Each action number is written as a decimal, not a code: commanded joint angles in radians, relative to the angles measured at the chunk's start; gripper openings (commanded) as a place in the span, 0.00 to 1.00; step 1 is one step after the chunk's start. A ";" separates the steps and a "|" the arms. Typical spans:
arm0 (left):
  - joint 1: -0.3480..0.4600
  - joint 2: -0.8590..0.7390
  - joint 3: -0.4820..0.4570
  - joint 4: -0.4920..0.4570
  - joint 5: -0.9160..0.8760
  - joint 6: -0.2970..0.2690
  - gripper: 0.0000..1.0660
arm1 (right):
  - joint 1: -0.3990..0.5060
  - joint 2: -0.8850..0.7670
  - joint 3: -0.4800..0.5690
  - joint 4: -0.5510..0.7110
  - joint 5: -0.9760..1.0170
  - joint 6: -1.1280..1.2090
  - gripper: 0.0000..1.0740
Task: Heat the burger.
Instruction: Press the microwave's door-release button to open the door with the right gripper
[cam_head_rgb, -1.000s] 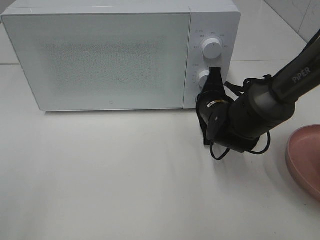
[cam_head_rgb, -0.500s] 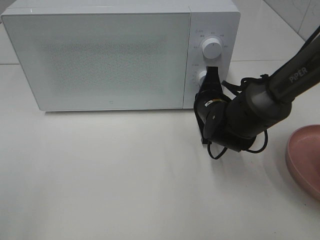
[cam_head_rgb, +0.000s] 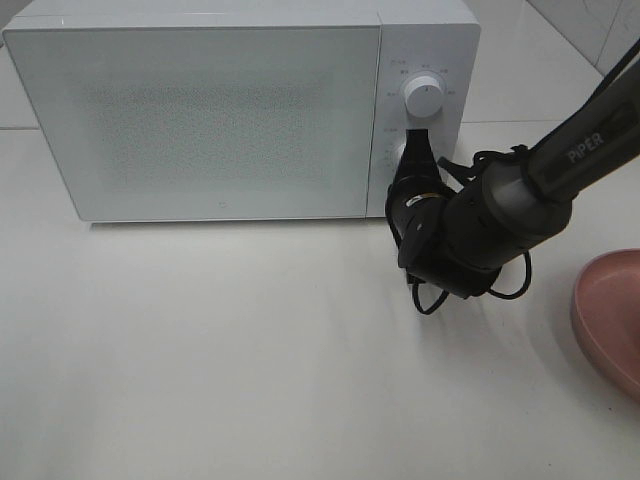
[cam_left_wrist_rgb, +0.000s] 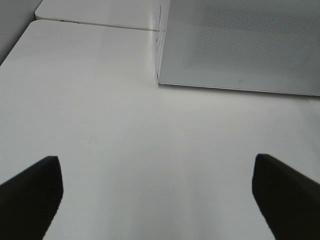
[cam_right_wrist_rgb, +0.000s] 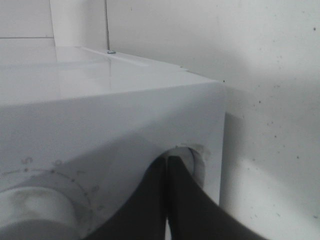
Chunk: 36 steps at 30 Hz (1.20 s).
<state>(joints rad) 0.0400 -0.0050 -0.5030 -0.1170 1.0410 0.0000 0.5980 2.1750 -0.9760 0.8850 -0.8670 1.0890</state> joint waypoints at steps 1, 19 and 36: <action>0.003 0.001 0.000 -0.005 -0.009 0.000 0.92 | -0.072 -0.012 -0.099 -0.092 -0.256 -0.026 0.00; 0.003 0.002 0.000 -0.006 -0.009 0.000 0.92 | -0.075 0.013 -0.143 -0.056 -0.248 -0.040 0.00; 0.003 0.002 0.000 -0.006 -0.009 0.000 0.92 | -0.025 -0.081 -0.024 -0.017 0.008 -0.039 0.00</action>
<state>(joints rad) 0.0400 -0.0050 -0.5030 -0.1170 1.0410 0.0000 0.5850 2.1410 -0.9890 0.9330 -0.7680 1.0500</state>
